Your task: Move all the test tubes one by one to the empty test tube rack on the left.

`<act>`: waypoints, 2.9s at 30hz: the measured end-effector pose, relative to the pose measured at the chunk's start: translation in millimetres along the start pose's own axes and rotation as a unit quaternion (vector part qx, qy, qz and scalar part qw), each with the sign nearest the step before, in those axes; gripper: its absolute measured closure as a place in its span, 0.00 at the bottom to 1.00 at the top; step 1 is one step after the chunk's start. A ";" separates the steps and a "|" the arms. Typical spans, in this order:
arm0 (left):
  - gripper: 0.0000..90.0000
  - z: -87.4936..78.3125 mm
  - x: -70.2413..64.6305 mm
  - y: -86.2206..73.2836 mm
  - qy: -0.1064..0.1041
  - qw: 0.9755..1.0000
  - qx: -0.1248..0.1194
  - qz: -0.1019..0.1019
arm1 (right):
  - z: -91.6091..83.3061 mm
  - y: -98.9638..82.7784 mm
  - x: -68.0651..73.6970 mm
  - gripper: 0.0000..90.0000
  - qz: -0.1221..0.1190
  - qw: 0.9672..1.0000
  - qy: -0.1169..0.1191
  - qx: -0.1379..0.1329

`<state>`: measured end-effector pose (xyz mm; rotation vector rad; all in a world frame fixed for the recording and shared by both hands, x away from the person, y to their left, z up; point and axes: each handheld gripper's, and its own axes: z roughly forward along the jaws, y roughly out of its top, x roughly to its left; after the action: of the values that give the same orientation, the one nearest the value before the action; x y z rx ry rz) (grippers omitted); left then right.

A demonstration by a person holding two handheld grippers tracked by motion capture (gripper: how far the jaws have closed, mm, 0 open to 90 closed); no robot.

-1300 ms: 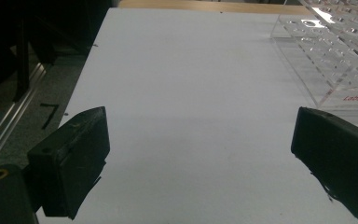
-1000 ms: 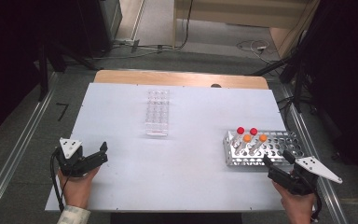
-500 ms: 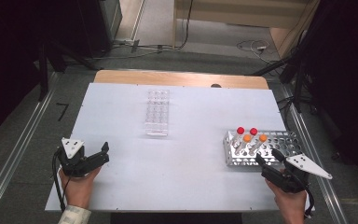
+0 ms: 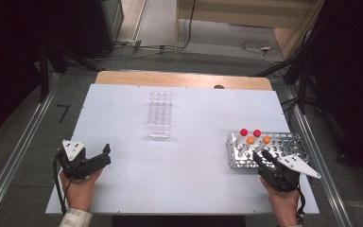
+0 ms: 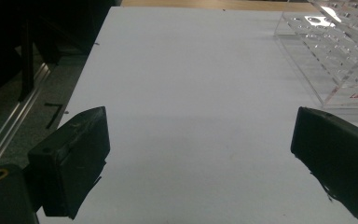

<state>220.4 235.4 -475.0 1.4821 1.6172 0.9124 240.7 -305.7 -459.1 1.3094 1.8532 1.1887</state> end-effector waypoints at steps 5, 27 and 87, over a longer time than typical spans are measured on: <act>0.06 -1.2 0.3 0.3 0.001 1.000 -0.004 -0.002 | 4.7 -0.9 1.8 0.70 -0.002 1.000 -0.003 0.006; 0.06 -1.5 0.9 0.3 0.002 1.000 -0.004 -0.001 | 12.3 0.8 2.9 0.81 -0.009 1.000 -0.014 0.011; 0.11 10.8 -78.0 33.8 -0.117 0.992 -0.009 0.037 | 41.5 38.1 120.3 0.82 -0.086 0.988 0.126 -0.001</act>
<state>249.6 160.4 -445.6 1.5823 1.3890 0.7601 248.5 -174.7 -438.5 1.0115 2.0936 1.3110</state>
